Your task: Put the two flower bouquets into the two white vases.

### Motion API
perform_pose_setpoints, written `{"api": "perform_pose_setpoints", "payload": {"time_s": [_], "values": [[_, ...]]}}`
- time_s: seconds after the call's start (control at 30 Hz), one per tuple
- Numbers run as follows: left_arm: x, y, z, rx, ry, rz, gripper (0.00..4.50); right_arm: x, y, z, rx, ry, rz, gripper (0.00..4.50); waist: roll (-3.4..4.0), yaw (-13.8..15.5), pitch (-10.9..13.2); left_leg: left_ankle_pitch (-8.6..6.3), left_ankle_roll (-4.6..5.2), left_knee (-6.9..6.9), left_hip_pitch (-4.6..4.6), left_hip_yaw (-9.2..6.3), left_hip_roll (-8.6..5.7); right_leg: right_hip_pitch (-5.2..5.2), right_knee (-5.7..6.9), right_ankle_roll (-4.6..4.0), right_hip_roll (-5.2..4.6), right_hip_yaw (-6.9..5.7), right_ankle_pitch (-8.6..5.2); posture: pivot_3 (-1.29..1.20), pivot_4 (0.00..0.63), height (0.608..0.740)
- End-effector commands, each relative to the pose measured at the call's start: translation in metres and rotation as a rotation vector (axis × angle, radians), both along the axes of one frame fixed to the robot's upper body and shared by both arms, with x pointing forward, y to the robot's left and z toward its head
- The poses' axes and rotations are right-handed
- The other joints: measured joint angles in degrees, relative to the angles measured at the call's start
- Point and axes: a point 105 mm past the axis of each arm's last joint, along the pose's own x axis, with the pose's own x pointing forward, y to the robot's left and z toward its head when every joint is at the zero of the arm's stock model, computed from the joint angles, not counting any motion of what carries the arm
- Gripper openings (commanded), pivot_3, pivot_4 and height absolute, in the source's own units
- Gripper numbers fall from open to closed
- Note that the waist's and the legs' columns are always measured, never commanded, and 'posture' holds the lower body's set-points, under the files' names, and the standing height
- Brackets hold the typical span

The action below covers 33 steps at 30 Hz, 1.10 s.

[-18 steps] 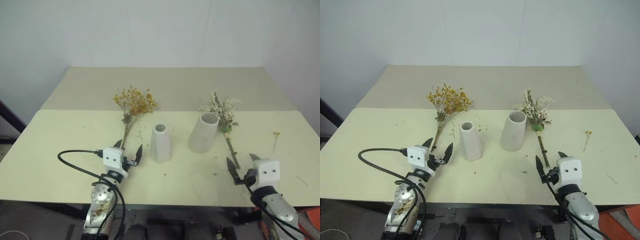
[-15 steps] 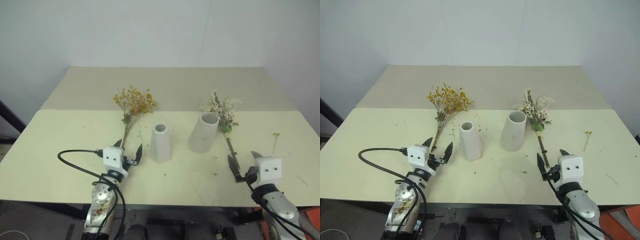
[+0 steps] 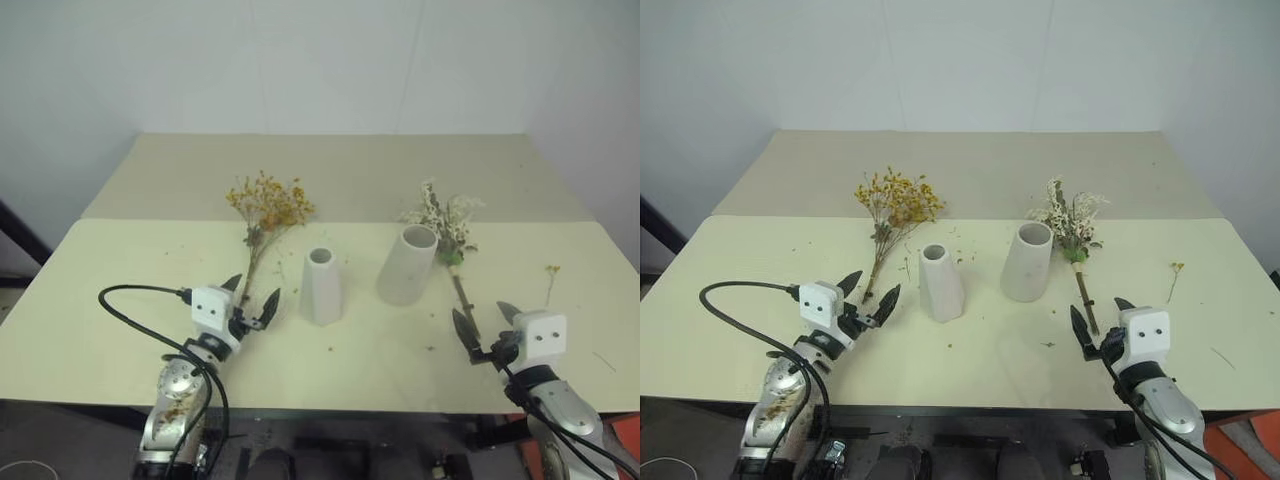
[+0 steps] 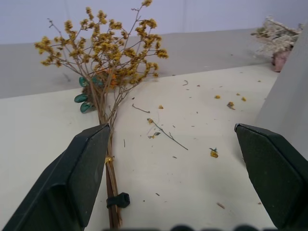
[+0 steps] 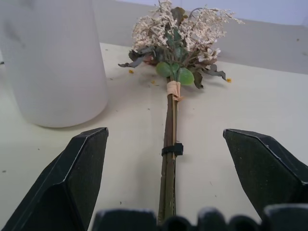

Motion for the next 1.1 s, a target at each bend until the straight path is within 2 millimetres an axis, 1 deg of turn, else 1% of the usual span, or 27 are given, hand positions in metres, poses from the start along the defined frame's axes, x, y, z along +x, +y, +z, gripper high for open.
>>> {"api": "perform_pose_setpoints", "payload": {"time_s": [0.03, 0.1, 0.17, 0.2, 0.33, 0.4, 0.47, 0.6, 0.73, 0.83, 0.9, 1.0, 1.1], "values": [[0.001, 0.005, 0.048, -0.001, -0.034, -0.191, 4.50, 0.003, -0.010, 0.026, -0.014, -0.062, 0.009, 4.48, -0.01, -0.1, 0.0, 0.00, 0.00, 0.01, 0.00, 0.00, 0.00, -0.01, 0.03, 0.00, 0.01, 0.00, 0.00, 0.00, 0.150, 0.740], [0.002, 0.008, 0.060, 0.003, -0.018, -0.257, 4.50, 0.005, -0.013, 0.029, -0.015, -0.064, 0.013, 4.48, 0.00, -0.1, 0.0, 0.00, 0.00, 0.01, 0.01, -0.01, 0.01, -0.02, 0.05, 0.00, 0.02, -0.01, 0.00, 0.00, 0.150, 0.740], [0.006, 0.012, 0.083, 0.028, -0.002, -0.355, 4.50, 0.006, -0.017, 0.035, -0.011, -0.070, 0.017, 4.48, -0.01, -0.1, 0.0, 0.00, 0.00, -0.01, 0.00, -0.01, 0.01, -0.01, 0.01, 0.01, 0.01, -0.02, -0.01, 0.00, 0.150, 0.740], [0.007, 0.014, 0.091, 0.037, 0.006, -0.387, 4.50, 0.007, -0.018, 0.037, -0.011, -0.071, 0.018, 4.48, -0.02, -0.1, 0.0, 0.00, 0.00, -0.01, -0.06, -0.02, 0.01, -0.05, -0.02, 0.00, 0.02, -0.04, 0.00, 0.00, 0.150, 0.740], [0.010, 0.014, 0.114, 0.129, 0.034, -0.521, 4.50, 0.010, -0.019, 0.044, 0.009, -0.071, 0.025, 4.48, -0.02, -0.3, 0.0, 0.00, 0.00, -0.02, -0.05, -0.02, 0.01, -0.05, -0.01, 0.00, 0.03, -0.04, -0.01, 0.00, 0.150, 0.740], [0.011, 0.013, 0.119, 0.155, 0.040, -0.557, 4.50, 0.012, -0.019, 0.047, 0.015, -0.069, 0.026, 4.48, -0.02, -0.5, 0.0, 0.00, 0.01, -0.02, -0.03, -0.01, 0.01, -0.05, 0.01, 0.00, 0.04, -0.04, -0.01, 0.00, 0.150, 0.740], [0.011, 0.008, 0.127, 0.189, 0.041, -0.627, 4.50, 0.015, -0.020, 0.054, 0.025, -0.069, 0.025, 4.48, -0.03, -0.7, 0.0, 0.00, 0.00, -0.02, -0.04, -0.01, 0.01, -0.04, 0.00, 0.00, 0.04, -0.03, -0.01, 0.00, 0.150, 0.740], [0.012, -0.001, 0.134, 0.295, 0.056, -0.762, 4.50, 0.020, -0.023, 0.063, 0.029, -0.054, 0.024, 4.48, -0.05, -1.0, 0.1, 0.00, 0.01, -0.02, -0.06, -0.01, 0.01, -0.06, 0.01, 0.00, 0.05, -0.03, -0.01, 0.00, 0.150, 0.740], [0.018, -0.010, 0.144, 0.348, 0.044, -0.821, 4.50, 0.026, -0.024, 0.062, 0.030, -0.003, 0.012, 4.48, -0.06, -1.2, 0.1, 0.00, 0.01, -0.03, -0.14, -0.02, 0.02, -0.10, -0.02, 0.00, 0.07, -0.04, 0.00, 0.00, 0.150, 0.740], [0.022, -0.017, 0.152, 0.364, 0.009, -0.862, 4.50, 0.037, -0.024, 0.057, 0.025, 0.082, -0.029, 4.48, -0.07, -1.4, 0.1, 0.01, 0.01, 0.00, -0.17, -0.02, 0.01, -0.12, 0.01, 0.00, 0.06, -0.03, 0.00, 0.00, 0.150, 0.740], [0.022, -0.021, 0.154, 0.356, 0.003, -0.889, 4.50, 0.045, -0.021, 0.061, 0.042, 0.115, -0.031, 4.48, -0.06, -1.6, 0.1, 0.01, 0.02, 0.00, -0.17, -0.01, 0.02, -0.12, 0.02, 0.00, 0.07, -0.03, 0.00, 0.00, 0.150, 0.740], [0.023, -0.025, 0.153, 0.368, -0.003, -0.904, 4.50, 0.056, -0.019, 0.062, 0.071, 0.204, -0.039, 4.48, -0.06, -1.7, 0.1, 0.01, 0.02, -0.01, -0.18, -0.02, 0.03, -0.17, 0.05, 0.00, 0.09, -0.01, 0.00, 0.00, 0.150, 0.740], [0.023, -0.027, 0.151, 0.363, -0.002, -0.912, 4.50, 0.067, -0.014, 0.055, 0.032, 0.348, -0.006, 4.48, -0.08, -1.5, 0.1, 0.01, 0.02, 0.00, -0.26, -0.05, 0.03, -0.21, 0.04, 0.00, 0.10, -0.04, 0.00, 0.00, 0.150, 0.740]]}}
